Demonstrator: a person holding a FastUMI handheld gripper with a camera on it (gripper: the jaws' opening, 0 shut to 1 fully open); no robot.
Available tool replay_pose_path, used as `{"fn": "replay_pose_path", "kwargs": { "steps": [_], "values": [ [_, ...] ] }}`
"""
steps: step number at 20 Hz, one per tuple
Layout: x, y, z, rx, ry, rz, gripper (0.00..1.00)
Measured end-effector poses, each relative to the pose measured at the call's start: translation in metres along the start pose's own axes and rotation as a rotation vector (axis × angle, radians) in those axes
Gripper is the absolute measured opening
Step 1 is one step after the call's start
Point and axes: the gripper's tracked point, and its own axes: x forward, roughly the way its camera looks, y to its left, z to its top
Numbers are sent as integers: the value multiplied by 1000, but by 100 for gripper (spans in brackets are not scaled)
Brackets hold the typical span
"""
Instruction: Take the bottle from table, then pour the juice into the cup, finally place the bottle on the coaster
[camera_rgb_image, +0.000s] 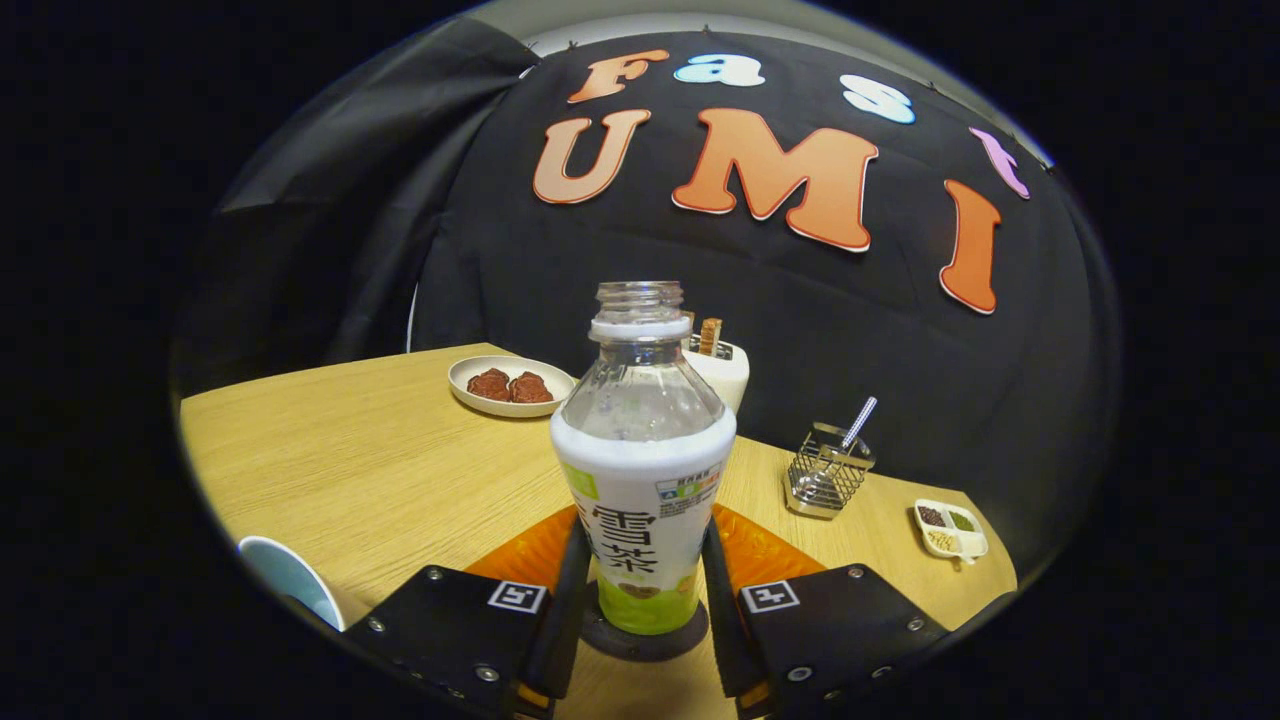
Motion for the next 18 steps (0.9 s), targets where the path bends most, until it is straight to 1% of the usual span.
{"fn": "replay_pose_path", "kwargs": {
  "steps": [3, 6, 8, 9, 10, 12, 13, 15, 17, 18],
  "values": [
    [-2, -3, -2, 57, 15, -25, 56],
    [-2, 2, -5, 121, 42, -15, 56],
    [-2, 1, -6, 142, 55, -19, 61],
    [-4, 2, -7, 150, 70, -22, 65],
    [-7, 4, -7, 156, 77, -12, 65],
    [-16, -2, -4, 154, 65, -26, 77],
    [-17, -8, 0, 152, 46, -43, 86],
    [-25, -15, 9, 165, 15, -61, 94],
    [-40, -24, 22, 170, -24, -75, 98],
    [-49, -33, 32, 171, -57, -97, 98]
  ]
}}
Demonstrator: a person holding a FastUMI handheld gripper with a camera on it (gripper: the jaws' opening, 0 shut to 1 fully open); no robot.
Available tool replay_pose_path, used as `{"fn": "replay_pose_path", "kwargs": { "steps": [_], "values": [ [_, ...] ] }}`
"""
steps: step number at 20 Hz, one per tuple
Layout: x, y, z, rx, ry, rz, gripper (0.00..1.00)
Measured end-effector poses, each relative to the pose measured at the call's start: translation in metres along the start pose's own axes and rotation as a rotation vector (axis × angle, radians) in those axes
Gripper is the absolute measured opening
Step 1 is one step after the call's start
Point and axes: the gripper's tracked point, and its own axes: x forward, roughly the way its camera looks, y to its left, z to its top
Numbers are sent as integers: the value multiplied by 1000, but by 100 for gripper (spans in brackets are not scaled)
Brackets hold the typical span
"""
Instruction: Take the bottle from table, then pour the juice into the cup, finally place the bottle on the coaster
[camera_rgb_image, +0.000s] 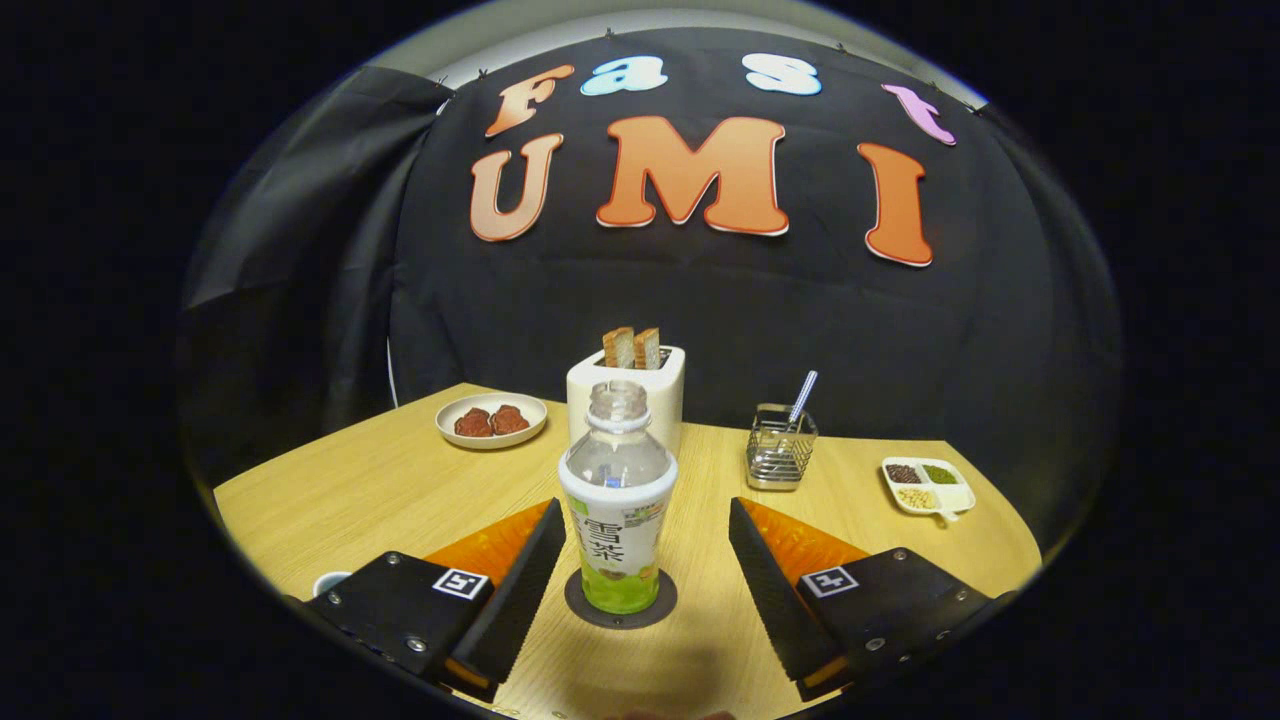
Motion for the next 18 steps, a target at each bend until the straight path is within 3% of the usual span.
{"fn": "replay_pose_path", "kwargs": {
  "steps": [4, 10, 14, 18],
  "values": [
    [-29, -22, 41, 21, -95, -66, 97],
    [-111, -44, 92, 27, -202, -133, 97],
    [-172, -39, 123, 37, -269, -122, 97],
    [-194, -40, 114, 45, -268, -148, 97]
  ]
}}
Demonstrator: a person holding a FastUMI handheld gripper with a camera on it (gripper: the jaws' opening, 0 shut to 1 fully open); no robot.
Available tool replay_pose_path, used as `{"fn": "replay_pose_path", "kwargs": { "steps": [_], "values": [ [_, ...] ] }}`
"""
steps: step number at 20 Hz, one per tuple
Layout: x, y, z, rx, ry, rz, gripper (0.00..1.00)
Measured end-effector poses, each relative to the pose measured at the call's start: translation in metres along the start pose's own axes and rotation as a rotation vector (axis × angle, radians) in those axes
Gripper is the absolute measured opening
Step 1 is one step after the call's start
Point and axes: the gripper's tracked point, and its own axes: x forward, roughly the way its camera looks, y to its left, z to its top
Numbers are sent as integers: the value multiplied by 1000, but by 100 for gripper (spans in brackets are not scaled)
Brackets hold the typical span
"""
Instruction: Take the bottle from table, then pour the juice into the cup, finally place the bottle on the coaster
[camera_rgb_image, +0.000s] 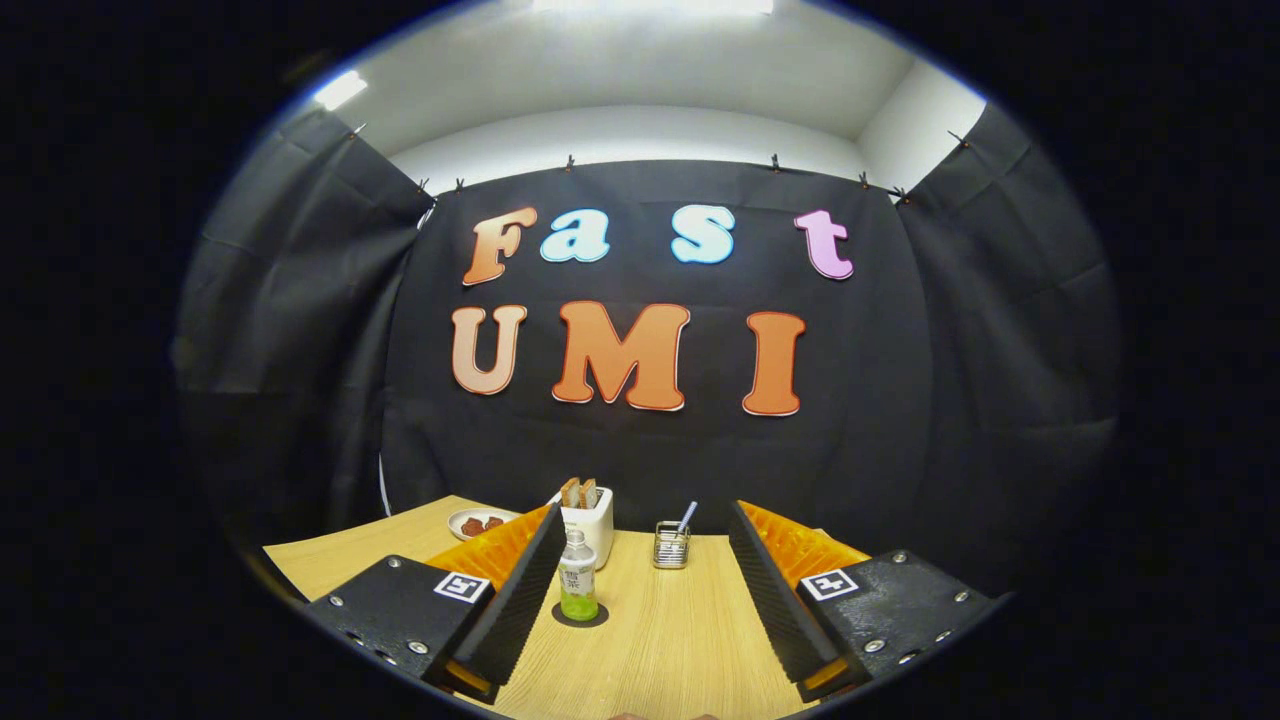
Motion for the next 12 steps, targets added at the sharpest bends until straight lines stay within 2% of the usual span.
{"fn": "replay_pose_path", "kwargs": {
  "steps": [5, 9, 12],
  "values": [
    [-20, -1, -2, 23, -5, 8, 97],
    [-33, 5, -28, 43, 23, 28, 97],
    [-35, -5, -24, 28, 14, -5, 97]
  ]
}}
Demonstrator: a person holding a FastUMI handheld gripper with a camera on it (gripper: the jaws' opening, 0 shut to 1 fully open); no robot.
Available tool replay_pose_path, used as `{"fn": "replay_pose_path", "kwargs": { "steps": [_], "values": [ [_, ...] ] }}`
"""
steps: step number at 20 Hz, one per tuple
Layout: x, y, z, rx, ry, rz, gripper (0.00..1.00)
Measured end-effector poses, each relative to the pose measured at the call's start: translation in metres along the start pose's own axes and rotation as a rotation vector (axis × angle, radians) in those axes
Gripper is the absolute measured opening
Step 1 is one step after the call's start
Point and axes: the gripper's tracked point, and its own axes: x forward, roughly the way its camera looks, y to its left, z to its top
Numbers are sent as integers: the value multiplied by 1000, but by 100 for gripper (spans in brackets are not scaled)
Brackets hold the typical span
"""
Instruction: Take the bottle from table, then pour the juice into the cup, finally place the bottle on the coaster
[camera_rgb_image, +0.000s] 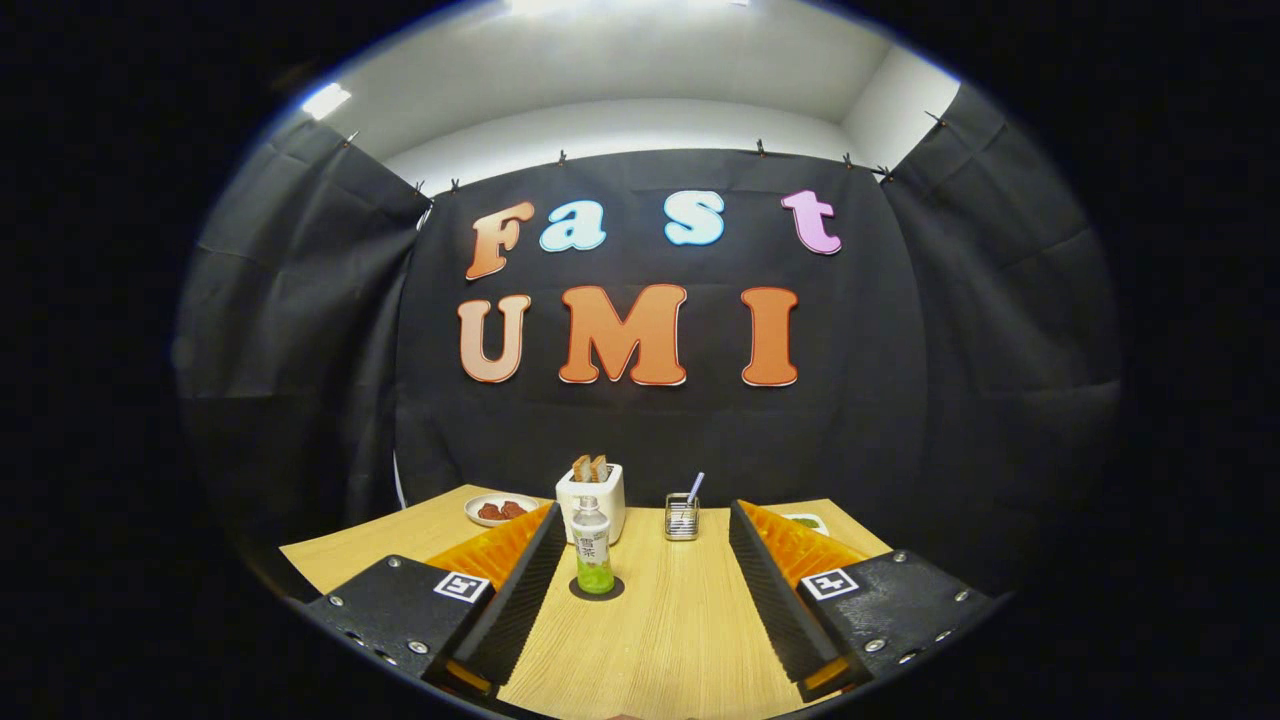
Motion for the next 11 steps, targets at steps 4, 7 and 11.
{"fn": "replay_pose_path", "kwargs": {
  "steps": [4, 7, 11],
  "values": [
    [-6, -11, 11, 12, -40, -39, 97],
    [-11, -19, 11, 1, -64, -44, 97],
    [-17, -27, 10, -10, -68, -67, 97]
  ]
}}
